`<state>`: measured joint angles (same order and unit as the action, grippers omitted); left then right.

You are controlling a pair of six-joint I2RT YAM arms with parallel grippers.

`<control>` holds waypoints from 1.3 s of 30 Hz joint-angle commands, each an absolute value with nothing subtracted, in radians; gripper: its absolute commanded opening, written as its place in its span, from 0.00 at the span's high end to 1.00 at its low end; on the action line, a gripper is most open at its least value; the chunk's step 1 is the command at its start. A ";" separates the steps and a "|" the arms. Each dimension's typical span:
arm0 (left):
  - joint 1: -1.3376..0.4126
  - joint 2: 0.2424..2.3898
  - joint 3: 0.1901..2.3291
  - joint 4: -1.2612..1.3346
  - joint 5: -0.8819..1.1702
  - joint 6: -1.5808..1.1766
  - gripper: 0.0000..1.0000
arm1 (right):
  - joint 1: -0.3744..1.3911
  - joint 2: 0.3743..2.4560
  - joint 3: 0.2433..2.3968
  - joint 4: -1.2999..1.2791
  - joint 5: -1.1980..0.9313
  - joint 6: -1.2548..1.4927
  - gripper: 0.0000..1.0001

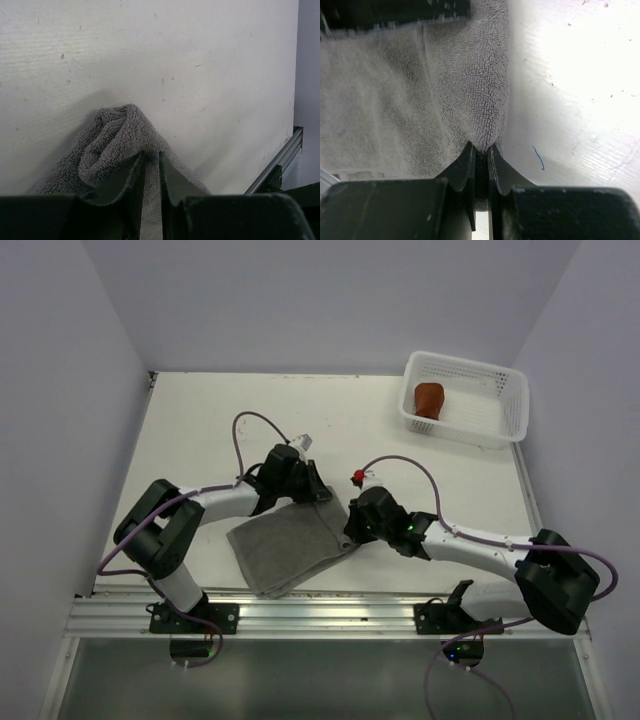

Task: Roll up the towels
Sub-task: Roll the towel

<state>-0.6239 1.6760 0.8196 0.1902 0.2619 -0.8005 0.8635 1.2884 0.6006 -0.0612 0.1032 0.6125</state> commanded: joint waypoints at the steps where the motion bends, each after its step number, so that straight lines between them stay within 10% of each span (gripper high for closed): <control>1: -0.617 1.660 0.882 0.132 0.227 -0.773 0.78 | 0.917 1.262 0.644 -0.172 0.250 0.496 1.00; 23: -0.617 1.615 0.963 0.114 0.267 -0.793 0.78 | 1.235 1.543 0.880 -0.434 0.948 0.456 1.00; 39: -0.666 1.605 0.842 0.195 0.290 -0.822 0.79 | 1.394 1.851 1.097 -0.618 1.032 0.523 1.00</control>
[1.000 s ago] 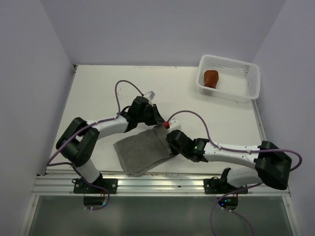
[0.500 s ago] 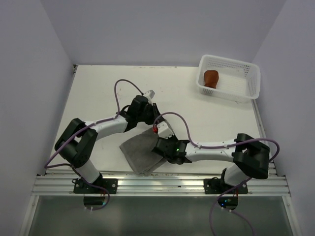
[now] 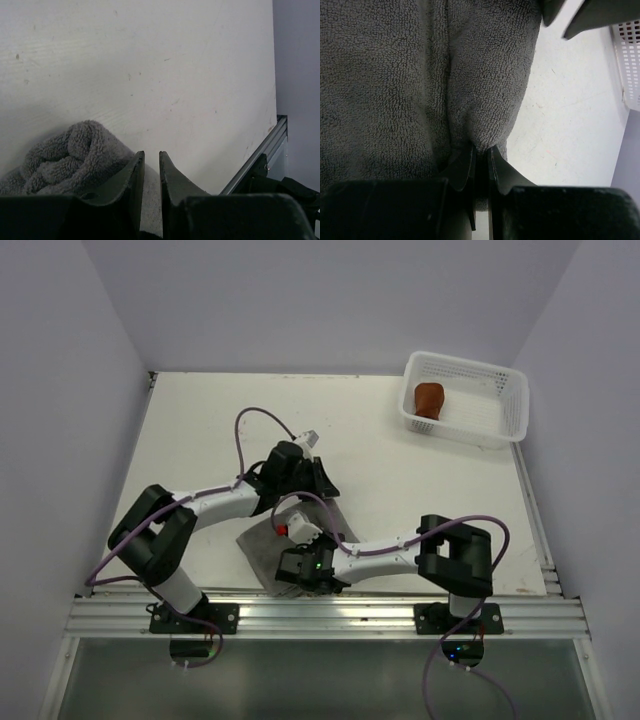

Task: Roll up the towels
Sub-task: Roll the towel

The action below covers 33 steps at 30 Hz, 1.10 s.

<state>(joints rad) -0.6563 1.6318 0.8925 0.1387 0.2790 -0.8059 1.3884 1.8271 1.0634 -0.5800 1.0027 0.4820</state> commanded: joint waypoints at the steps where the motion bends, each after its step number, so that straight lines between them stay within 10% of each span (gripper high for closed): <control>1: -0.666 1.605 0.812 0.199 0.290 -0.822 0.79 | 1.396 1.858 1.095 -0.617 1.032 0.522 1.00; 24: -0.663 1.660 0.641 0.225 0.227 -0.804 0.82 | 1.329 1.458 0.990 -0.482 0.818 0.514 0.55; 33: -0.663 1.617 0.627 0.199 0.207 -0.801 0.83 | 1.013 1.200 0.700 -0.166 0.242 0.636 0.46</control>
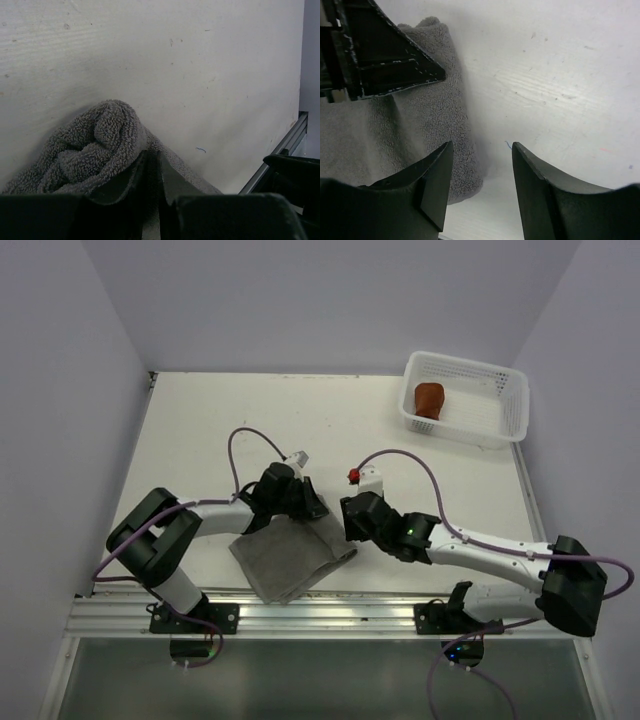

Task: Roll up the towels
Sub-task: Roll the towel

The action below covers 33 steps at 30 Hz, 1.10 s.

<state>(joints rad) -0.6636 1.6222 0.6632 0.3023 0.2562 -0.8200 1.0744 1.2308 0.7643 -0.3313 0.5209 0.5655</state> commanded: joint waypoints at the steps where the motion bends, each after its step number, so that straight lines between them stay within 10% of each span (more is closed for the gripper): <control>1: -0.661 1.617 0.627 0.198 0.209 -0.801 0.83 | 0.978 1.198 0.689 -0.147 0.204 0.649 0.45; 21: -0.663 1.611 0.607 0.207 0.215 -0.799 0.84 | 0.920 1.422 0.557 -0.005 0.106 0.666 0.36; 33: -0.661 1.605 0.718 0.140 0.210 -0.782 0.83 | 0.925 1.342 0.512 0.057 0.231 0.585 0.92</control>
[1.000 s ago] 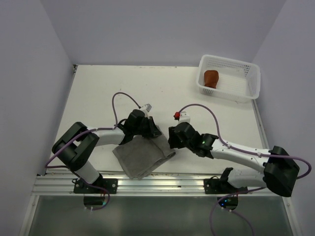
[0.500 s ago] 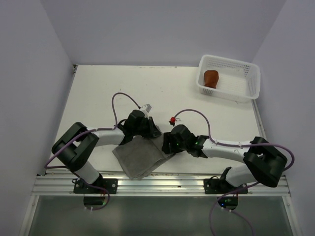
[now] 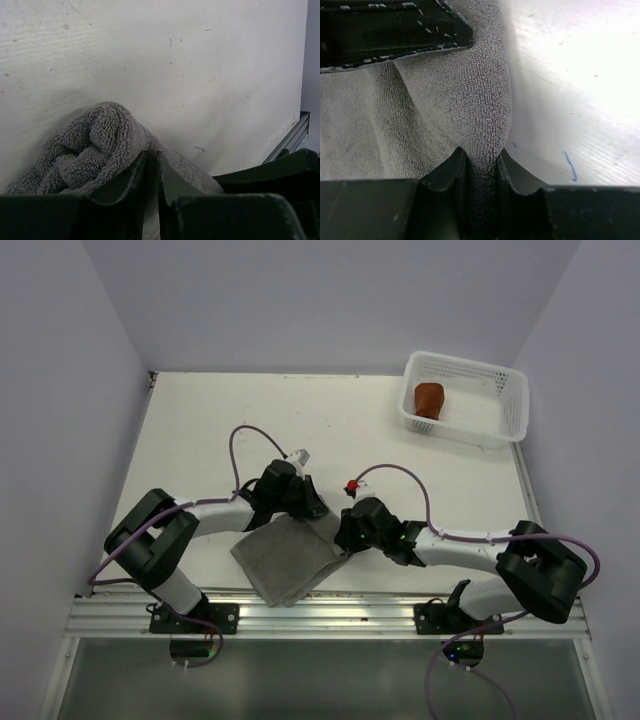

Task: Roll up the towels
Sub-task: Roll the towel

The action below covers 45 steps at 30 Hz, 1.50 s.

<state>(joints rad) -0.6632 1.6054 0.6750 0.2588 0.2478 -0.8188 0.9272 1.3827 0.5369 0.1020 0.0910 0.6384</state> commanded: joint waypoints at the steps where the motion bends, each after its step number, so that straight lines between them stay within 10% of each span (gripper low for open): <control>1: -0.660 1.605 0.756 0.129 0.210 -0.775 0.82 | 0.931 1.322 0.518 0.042 0.260 0.577 0.93; 34: -0.735 1.644 0.939 0.113 0.239 -0.813 0.69 | 1.325 1.704 0.971 -0.569 1.063 0.722 0.97; 45: -0.739 1.631 0.770 0.179 0.207 -0.819 0.70 | 1.367 1.787 1.031 -0.603 1.042 0.723 0.82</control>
